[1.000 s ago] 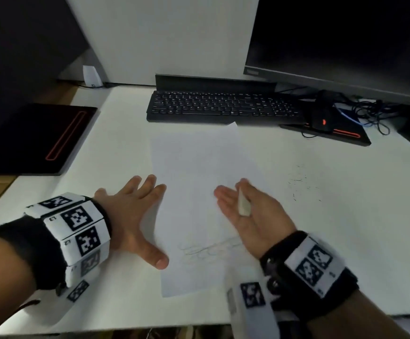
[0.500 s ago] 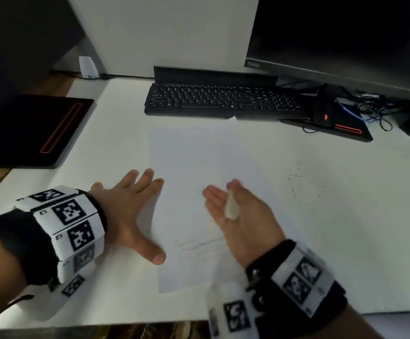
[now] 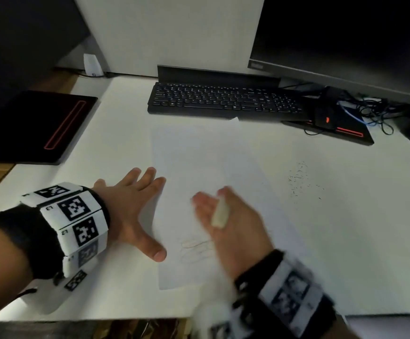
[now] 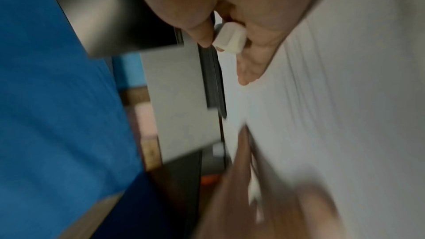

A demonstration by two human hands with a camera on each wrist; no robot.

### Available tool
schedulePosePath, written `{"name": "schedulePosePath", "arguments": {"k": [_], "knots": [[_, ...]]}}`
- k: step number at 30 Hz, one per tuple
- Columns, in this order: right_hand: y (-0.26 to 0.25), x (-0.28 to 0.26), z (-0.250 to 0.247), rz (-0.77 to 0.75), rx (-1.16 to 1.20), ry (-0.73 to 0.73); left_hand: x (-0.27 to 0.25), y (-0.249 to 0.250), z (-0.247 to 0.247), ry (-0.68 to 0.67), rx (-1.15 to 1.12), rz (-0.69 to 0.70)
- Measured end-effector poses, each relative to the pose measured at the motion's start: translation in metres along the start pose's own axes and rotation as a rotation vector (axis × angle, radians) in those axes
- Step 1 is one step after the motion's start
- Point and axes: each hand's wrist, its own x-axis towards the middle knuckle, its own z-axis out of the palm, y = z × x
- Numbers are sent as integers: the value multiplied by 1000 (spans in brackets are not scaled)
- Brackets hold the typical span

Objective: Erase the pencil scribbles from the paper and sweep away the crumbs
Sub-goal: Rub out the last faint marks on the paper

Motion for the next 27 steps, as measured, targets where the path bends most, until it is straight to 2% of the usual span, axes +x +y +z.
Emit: {"name": "schedulePosePath", "arguments": {"k": [1,3,4,5,6,7,8,10,12,13,16,17,20,21,22,23,25,27], "knots": [[-26,9,-1,-31,64,49,0,-1,0,2,-8,4],[-72,34,-16,-299,-16,194,0,-2,1,7,-13,9],[-93,43,-21,-302,127,157,1,-2,1,9,-12,11],[-105,44,-20,-343,228,220,1,-2,2,11,-11,15],[-112,42,-14,-392,218,237,2,-1,1,12,-12,17],[-109,33,-7,-397,160,184,2,-2,1,13,-15,17],[-99,26,-1,-364,69,111,2,-2,1,15,-19,15],[-59,17,9,-203,-44,-6,3,-2,2,15,-20,13],[-25,8,15,-40,-111,-52,4,-2,2,15,-14,9],[-20,8,13,-11,-126,-61,4,-2,2,16,-12,6],[-49,26,-6,36,95,-12,4,-3,3,28,-17,9],[-66,33,-13,-3,127,55,5,-3,3,33,-24,11],[-105,24,-30,-427,43,239,5,-4,4,38,-35,22],[-110,20,-32,-418,62,217,4,-4,3,42,-39,31],[-107,9,-26,-399,-23,156,3,-4,2,47,-45,44],[-97,0,-20,-385,-225,80,0,-4,0,52,-48,59],[-69,-21,-7,-386,-786,-169,-4,0,-3,51,-26,84],[-46,-39,6,-322,-1238,-447,-6,8,-3,31,19,106]]}}
